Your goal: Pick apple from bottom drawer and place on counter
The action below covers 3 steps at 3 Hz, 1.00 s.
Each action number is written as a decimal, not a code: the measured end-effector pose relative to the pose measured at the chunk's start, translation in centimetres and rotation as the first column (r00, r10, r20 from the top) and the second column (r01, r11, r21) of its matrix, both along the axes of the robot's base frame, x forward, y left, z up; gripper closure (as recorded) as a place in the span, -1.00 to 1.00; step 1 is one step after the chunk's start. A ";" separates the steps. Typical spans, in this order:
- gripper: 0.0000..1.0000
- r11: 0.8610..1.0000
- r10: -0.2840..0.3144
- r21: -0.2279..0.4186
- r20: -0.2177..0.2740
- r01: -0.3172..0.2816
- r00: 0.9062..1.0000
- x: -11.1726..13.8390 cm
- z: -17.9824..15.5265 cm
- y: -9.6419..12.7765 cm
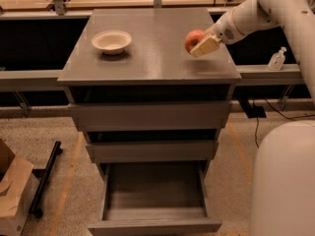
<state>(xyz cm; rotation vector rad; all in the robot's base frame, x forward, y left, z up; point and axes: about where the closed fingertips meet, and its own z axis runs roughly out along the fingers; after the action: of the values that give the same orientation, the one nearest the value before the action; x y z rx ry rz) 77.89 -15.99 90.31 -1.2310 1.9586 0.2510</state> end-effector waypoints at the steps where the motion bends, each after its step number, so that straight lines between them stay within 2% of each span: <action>1: 0.22 0.998 -0.005 0.058 -0.011 0.006 1.000 1.2 -1.7 0.4; 3: -0.71 0.988 0.028 0.153 -0.020 -0.024 0.999 1.7 -3.8 1.4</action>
Offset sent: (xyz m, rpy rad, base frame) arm 0.0239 0.0022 -0.0405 0.1897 0.0210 -0.0025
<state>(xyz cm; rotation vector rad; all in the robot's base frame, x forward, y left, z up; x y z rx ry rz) 79.60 -14.59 86.48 -1.1593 1.9050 0.4214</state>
